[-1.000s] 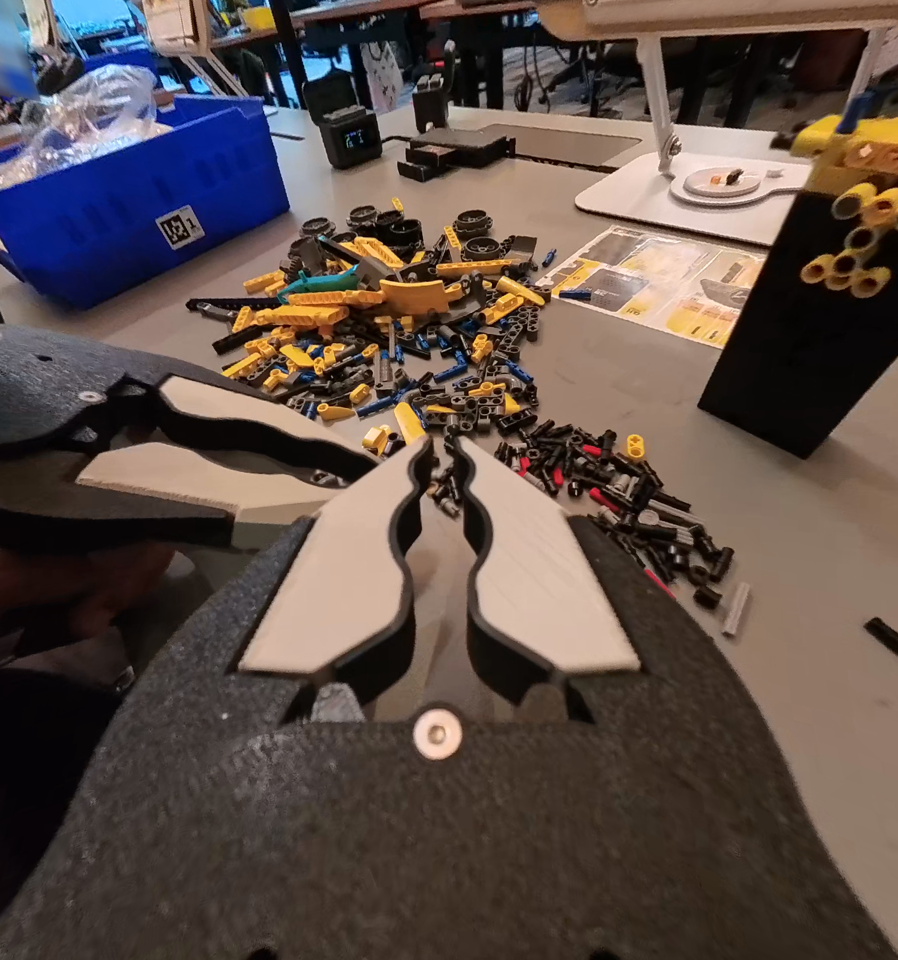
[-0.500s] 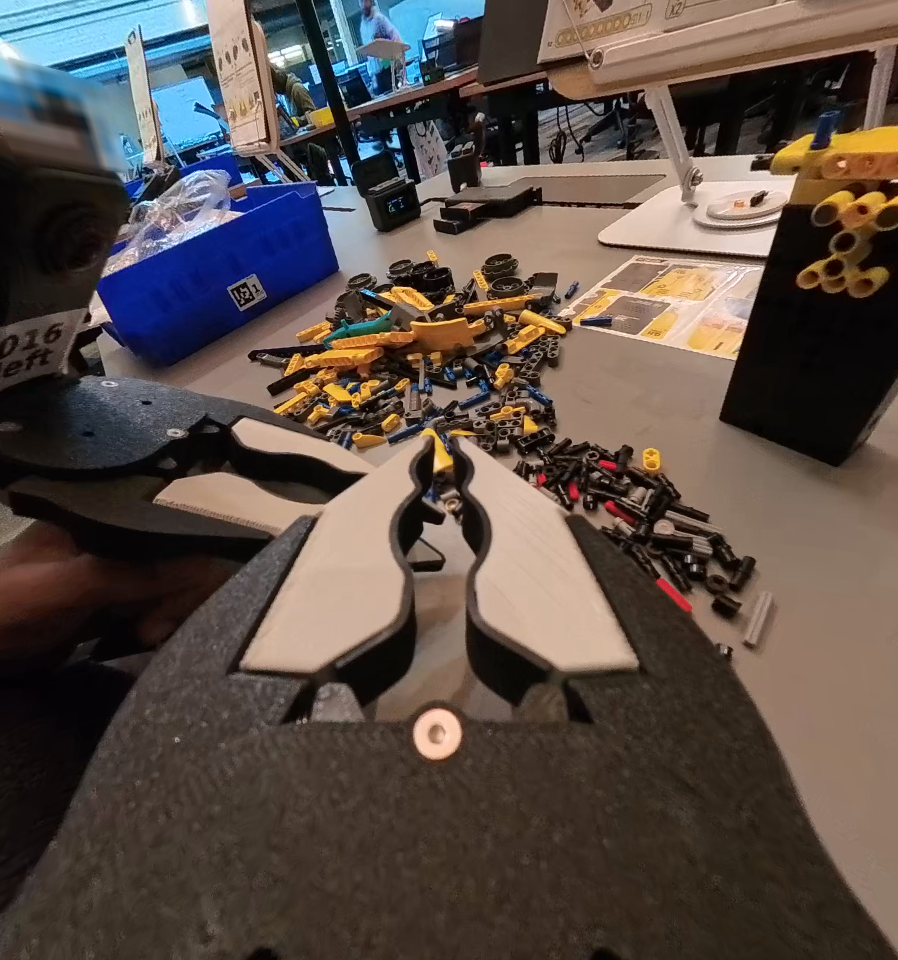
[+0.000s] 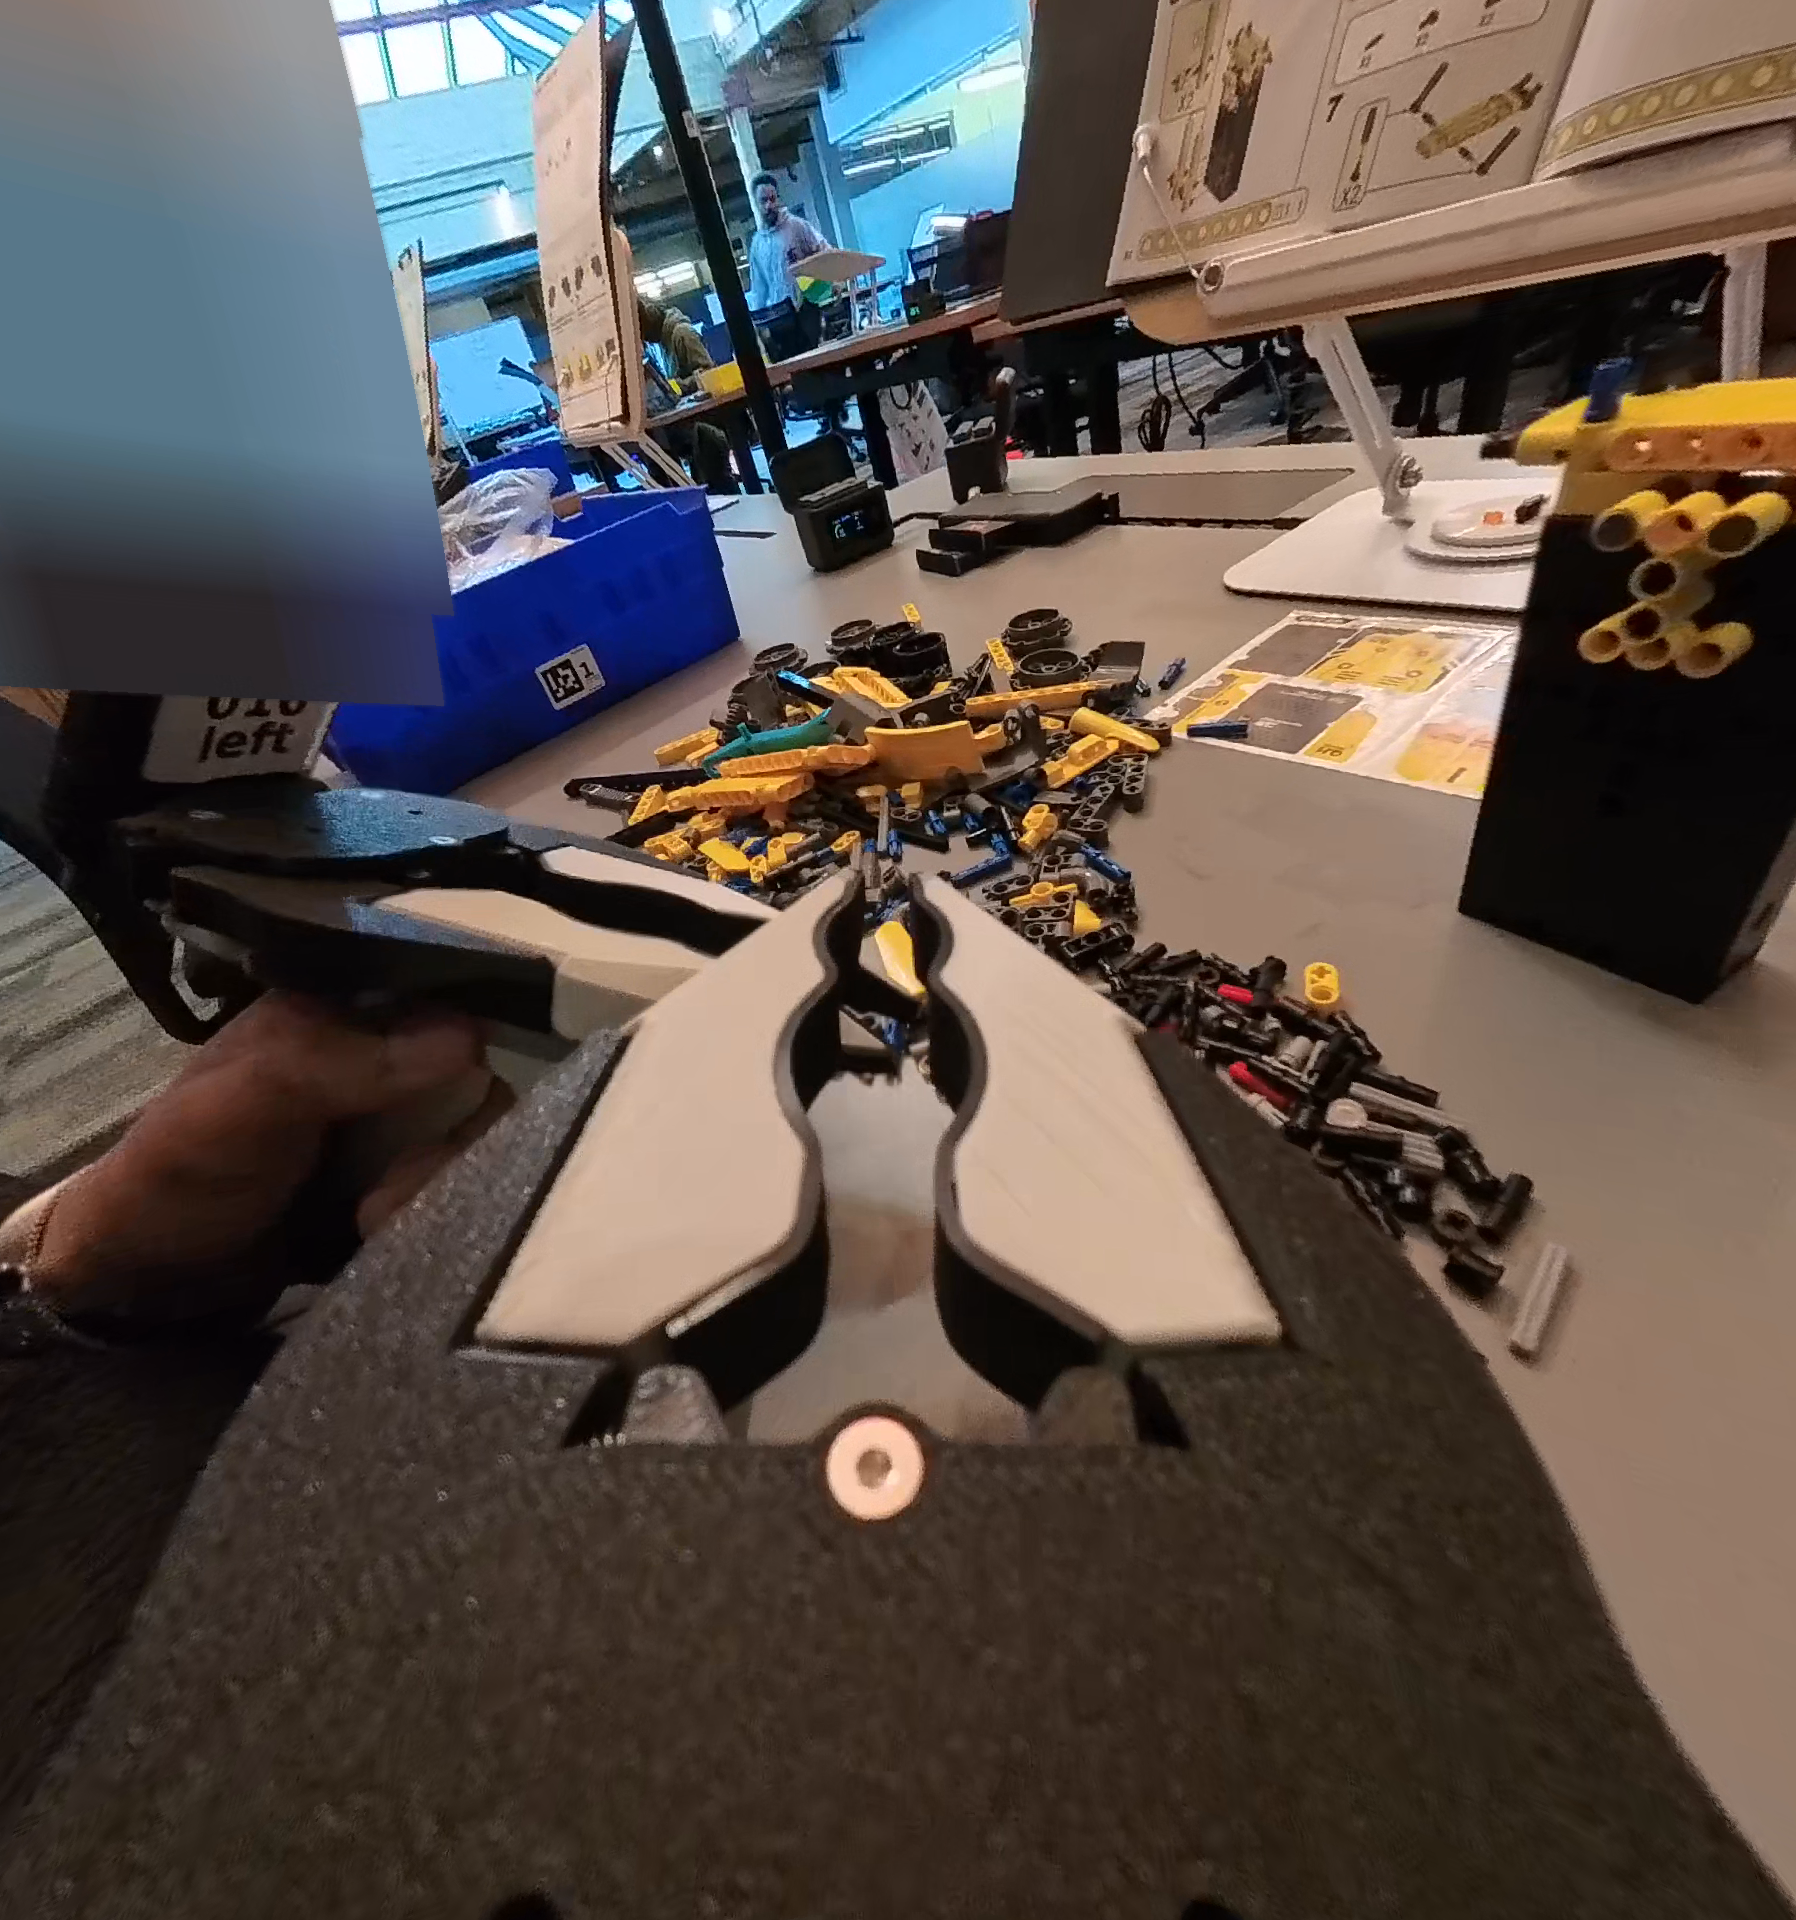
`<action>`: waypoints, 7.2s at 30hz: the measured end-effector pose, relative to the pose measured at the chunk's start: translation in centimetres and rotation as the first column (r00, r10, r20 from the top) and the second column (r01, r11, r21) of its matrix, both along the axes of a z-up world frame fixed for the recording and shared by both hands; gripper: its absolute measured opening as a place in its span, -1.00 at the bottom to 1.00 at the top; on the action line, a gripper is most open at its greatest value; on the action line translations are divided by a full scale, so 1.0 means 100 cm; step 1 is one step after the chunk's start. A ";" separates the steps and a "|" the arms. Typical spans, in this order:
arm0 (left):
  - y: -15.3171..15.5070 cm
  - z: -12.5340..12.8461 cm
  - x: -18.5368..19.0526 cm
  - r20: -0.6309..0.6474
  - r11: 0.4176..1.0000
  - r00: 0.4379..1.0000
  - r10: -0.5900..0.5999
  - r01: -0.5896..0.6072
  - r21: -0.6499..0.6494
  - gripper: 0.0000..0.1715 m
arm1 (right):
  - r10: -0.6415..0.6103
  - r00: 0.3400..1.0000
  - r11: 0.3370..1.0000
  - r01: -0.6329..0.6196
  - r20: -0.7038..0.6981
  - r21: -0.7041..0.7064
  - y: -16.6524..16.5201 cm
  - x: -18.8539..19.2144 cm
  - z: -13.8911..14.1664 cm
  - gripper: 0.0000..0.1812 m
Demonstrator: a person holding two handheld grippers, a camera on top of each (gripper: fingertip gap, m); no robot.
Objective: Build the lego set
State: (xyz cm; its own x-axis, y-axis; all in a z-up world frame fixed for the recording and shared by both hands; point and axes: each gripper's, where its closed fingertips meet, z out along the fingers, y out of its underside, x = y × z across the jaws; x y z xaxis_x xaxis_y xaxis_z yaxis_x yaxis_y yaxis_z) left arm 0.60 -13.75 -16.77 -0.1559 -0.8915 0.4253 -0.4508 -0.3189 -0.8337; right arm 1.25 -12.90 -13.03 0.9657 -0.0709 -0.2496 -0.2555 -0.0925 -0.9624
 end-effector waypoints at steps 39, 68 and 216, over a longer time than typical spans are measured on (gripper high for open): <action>0.013 0.033 -0.006 0.210 0.952 0.977 -0.034 0.096 -0.290 -0.79 | -0.010 0.997 1.000 0.010 0.075 0.005 0.019 0.000 0.003 -0.91; 0.012 0.033 -0.007 0.212 0.954 0.977 -0.033 0.095 -0.286 -0.80 | -0.013 0.997 1.000 0.013 0.079 0.005 0.020 0.000 0.003 -0.91; -0.023 -0.050 -0.073 -0.282 0.714 0.783 -0.554 0.621 0.322 -0.87 | -0.072 0.968 0.994 0.052 0.240 0.091 -0.025 0.014 0.019 -0.97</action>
State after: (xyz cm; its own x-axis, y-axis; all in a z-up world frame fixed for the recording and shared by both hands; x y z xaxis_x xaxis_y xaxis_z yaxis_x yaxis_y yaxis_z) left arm -6.67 -16.08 -21.77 -0.6665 -0.7320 0.1411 -0.5700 0.3785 -0.7293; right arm 2.67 -15.36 -11.16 0.9925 -0.1213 -0.0163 -0.0164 -0.0005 -0.9999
